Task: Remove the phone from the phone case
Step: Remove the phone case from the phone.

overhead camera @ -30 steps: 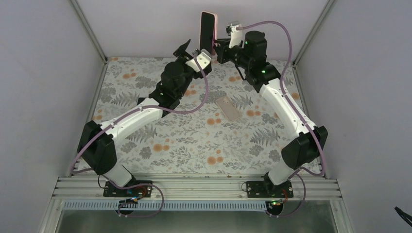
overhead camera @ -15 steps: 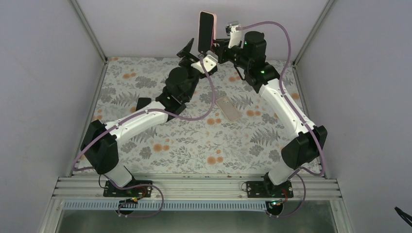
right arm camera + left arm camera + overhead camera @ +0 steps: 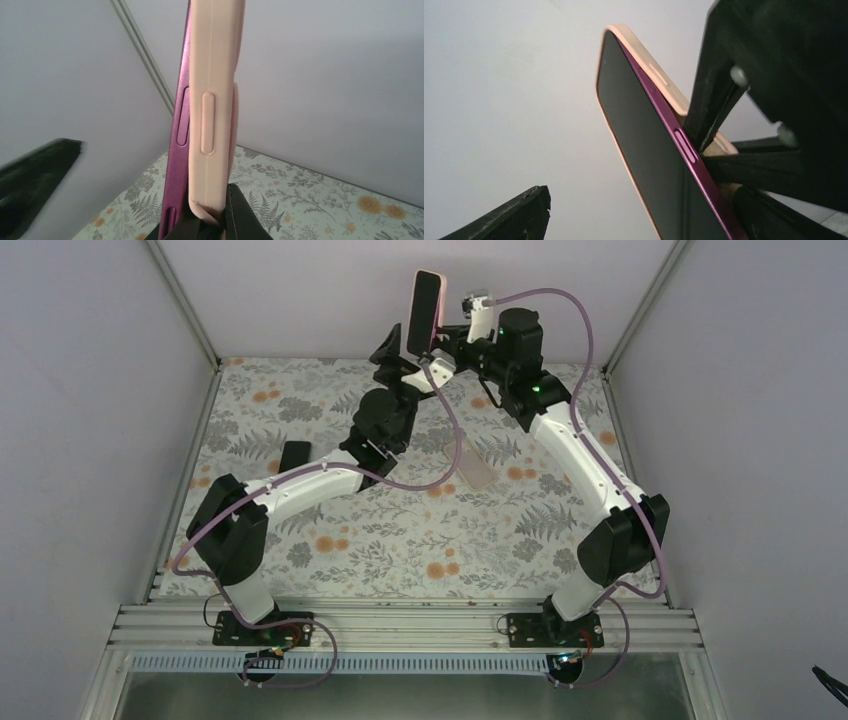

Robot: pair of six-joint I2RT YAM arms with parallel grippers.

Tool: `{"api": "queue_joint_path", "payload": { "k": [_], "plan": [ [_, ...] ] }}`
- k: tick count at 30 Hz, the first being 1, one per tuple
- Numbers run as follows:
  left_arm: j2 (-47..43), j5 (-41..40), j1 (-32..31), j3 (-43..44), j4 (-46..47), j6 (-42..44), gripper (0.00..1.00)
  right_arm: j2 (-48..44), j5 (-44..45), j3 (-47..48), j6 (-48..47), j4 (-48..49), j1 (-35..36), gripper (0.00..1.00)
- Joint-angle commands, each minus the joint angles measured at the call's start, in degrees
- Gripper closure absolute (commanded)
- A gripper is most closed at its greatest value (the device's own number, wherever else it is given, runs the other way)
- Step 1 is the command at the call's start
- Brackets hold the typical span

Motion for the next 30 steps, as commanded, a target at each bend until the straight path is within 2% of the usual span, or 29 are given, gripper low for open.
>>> {"api": "queue_joint_path", "payload": {
  "k": [1,4,9,15,18,19,23,26,30],
  "plan": [
    [-0.2,-5.6,4.4,-0.7,-1.2,-4.2,0.18,-4.5,-3.3,-0.4,0.5,2.4,0.9,0.97],
    [-0.2,-5.5,6.2,0.8,-5.7,-8.8,0.32,-5.1,-4.0,-0.5,0.8,2.6,0.9,0.97],
    [1.5,-5.5,9.9,8.5,-17.0,-17.7,0.37,-4.7,-8.5,-1.1,1.7,3.2,0.9,0.97],
    [-0.6,2.9,8.6,6.9,-12.4,-15.6,0.38,-2.9,-12.1,-2.0,2.4,4.2,1.3,0.97],
    [1.1,2.6,7.0,7.9,-9.9,-12.8,0.4,-1.9,-12.7,-1.8,2.9,4.5,1.9,0.97],
    [1.9,2.1,6.5,8.7,-9.6,-11.9,0.44,-1.6,-12.7,-1.8,2.8,4.5,2.1,0.97],
    [3.2,2.3,4.9,8.7,-6.6,-9.8,0.77,-1.3,-11.8,-1.6,2.7,4.3,2.4,0.97],
    [2.4,3.9,3.4,7.0,-5.2,-9.1,0.96,-1.4,-9.8,-1.8,1.9,3.9,2.4,0.97],
    [0.8,4.0,1.1,3.4,-1.6,-6.0,0.98,-1.2,-6.1,-1.7,0.9,3.0,2.0,0.97]
  ]
}}
